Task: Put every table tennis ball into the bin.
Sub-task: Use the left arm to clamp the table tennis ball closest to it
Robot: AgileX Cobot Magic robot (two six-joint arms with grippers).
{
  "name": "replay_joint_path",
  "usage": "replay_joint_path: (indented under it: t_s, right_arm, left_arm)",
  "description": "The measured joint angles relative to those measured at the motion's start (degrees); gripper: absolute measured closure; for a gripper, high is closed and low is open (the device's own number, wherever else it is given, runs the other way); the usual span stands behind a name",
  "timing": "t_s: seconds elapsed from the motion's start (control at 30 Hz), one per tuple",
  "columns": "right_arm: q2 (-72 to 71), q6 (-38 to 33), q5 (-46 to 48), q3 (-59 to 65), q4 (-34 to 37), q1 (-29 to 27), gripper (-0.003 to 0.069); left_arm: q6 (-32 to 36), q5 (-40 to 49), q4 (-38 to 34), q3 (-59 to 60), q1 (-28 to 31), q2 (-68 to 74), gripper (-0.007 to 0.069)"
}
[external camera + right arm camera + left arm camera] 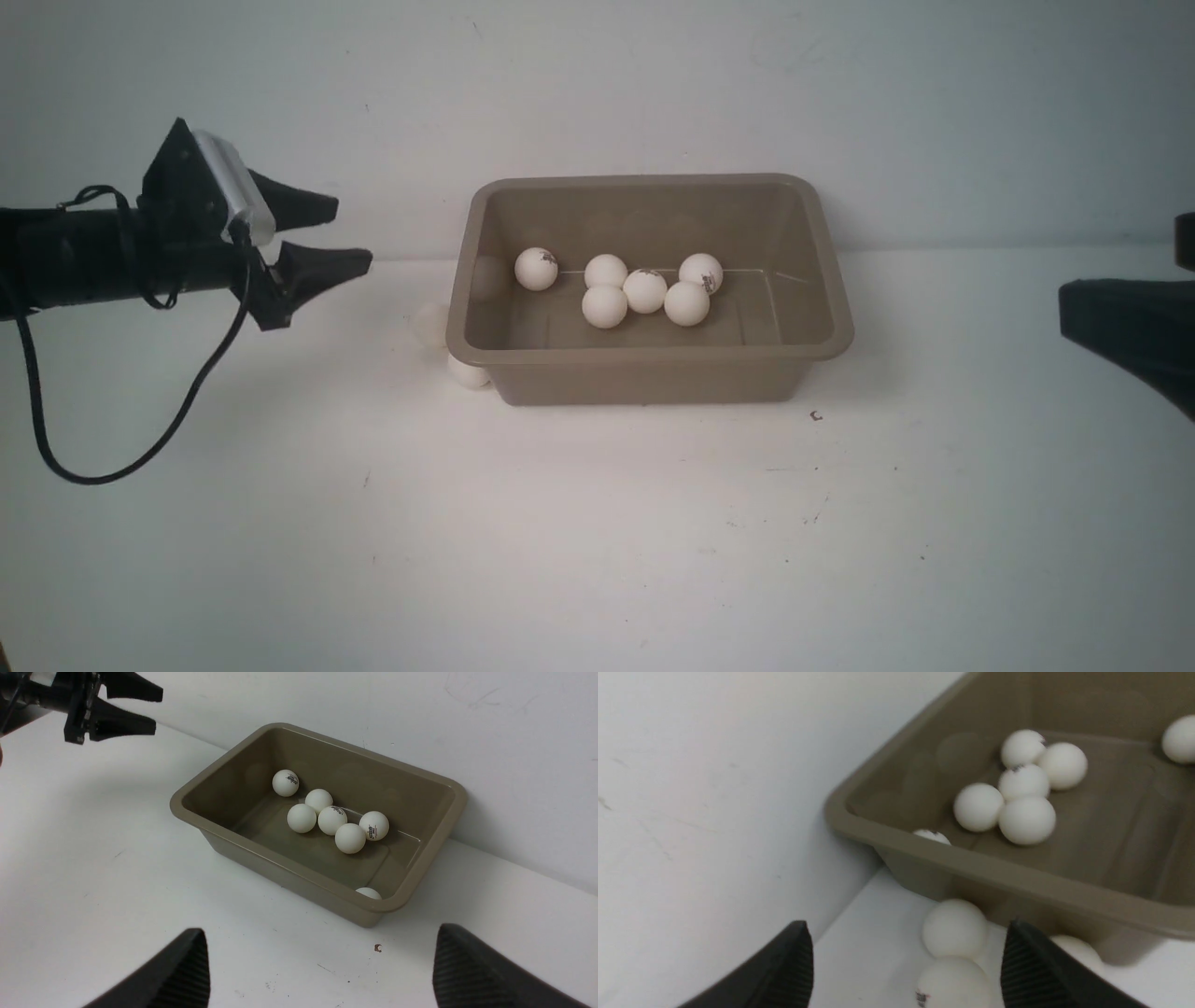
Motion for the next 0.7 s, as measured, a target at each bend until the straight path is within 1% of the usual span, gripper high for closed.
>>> replay_joint_path:
  t_s: [0.03,0.13,0.3,0.37,0.5,0.57,0.7]
  right_arm:
    - [0.0,-0.2,0.0,0.0,0.2,0.0,0.0076]
    - [0.0,-0.2,0.1,0.0,0.3,0.0,0.0076]
    - [0.0,-0.3,0.2,0.0,0.6,0.0,0.0076]
    - [0.0,-0.4,0.3,0.0,0.6,0.0,0.0076]
    - [0.0,-0.4,0.3,0.0,0.7,0.0,0.0076]
    - [0.0,-0.4,0.3,0.0,0.7,0.0,0.0076]
    - [0.0,-0.4,0.3,0.0,0.7,0.0,0.0076]
  left_arm:
    - [0.4,1.0,1.7,0.0,0.0,1.2,0.0136]
    - [0.7,2.6,3.2,0.0,0.0,2.7,0.0136]
    - [3.5,2.9,3.7,-0.3,0.0,4.9,0.0136]
    - [5.7,2.9,3.2,-0.5,0.0,6.2,0.0136]
    - [8.8,2.8,-0.6,-0.5,0.0,8.6,0.0136]
    - [10.9,2.5,-5.1,-0.5,0.0,10.0,0.0136]
    - [10.2,-1.5,-7.6,-0.5,-1.6,10.6,0.0136]
